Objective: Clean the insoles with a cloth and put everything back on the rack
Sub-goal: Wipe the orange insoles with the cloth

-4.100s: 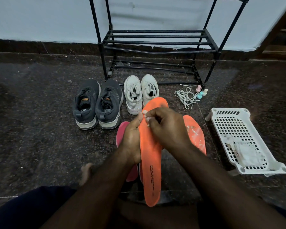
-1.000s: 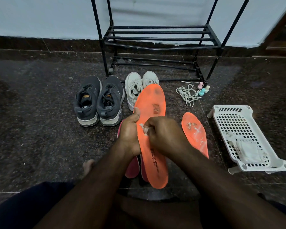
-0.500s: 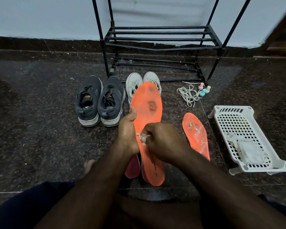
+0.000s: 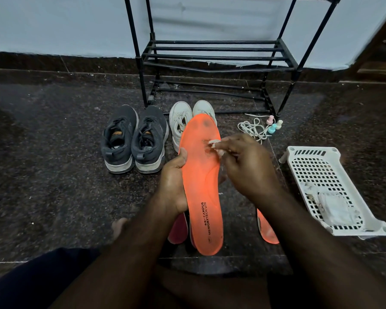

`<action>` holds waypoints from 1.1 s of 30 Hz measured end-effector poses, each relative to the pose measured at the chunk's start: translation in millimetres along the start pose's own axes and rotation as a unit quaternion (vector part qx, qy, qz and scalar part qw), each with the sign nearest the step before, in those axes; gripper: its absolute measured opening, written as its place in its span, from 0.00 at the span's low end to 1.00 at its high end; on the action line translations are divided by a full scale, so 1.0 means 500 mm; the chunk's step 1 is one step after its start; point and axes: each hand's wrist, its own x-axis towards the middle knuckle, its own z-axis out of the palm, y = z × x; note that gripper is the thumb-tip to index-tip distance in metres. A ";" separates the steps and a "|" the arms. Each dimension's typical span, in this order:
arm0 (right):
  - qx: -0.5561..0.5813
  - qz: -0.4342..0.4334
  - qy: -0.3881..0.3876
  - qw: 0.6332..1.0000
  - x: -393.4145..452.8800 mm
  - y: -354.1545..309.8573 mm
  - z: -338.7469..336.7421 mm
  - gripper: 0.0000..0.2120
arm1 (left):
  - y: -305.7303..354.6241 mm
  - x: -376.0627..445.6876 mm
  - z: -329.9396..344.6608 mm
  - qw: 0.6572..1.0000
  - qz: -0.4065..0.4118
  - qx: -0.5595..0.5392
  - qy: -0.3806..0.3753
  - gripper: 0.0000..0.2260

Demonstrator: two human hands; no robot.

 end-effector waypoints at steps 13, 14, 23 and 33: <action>0.000 0.053 0.019 0.998 0.016 0.012 0.001 0.04 | -0.007 0.029 0.008 0.994 -0.003 0.077 0.077 0.24; -0.004 0.045 0.048 0.998 0.021 0.015 -0.001 0.04 | -0.006 0.069 -0.008 0.995 0.009 0.064 0.080 0.24; 0.002 0.052 -0.031 0.998 0.014 0.017 0.002 0.07 | -0.001 0.050 0.005 0.992 -0.013 0.091 0.091 0.25; -0.052 -0.009 0.000 0.999 0.013 0.032 0.004 0.10 | -0.006 -0.010 0.016 0.995 0.002 0.070 0.066 0.22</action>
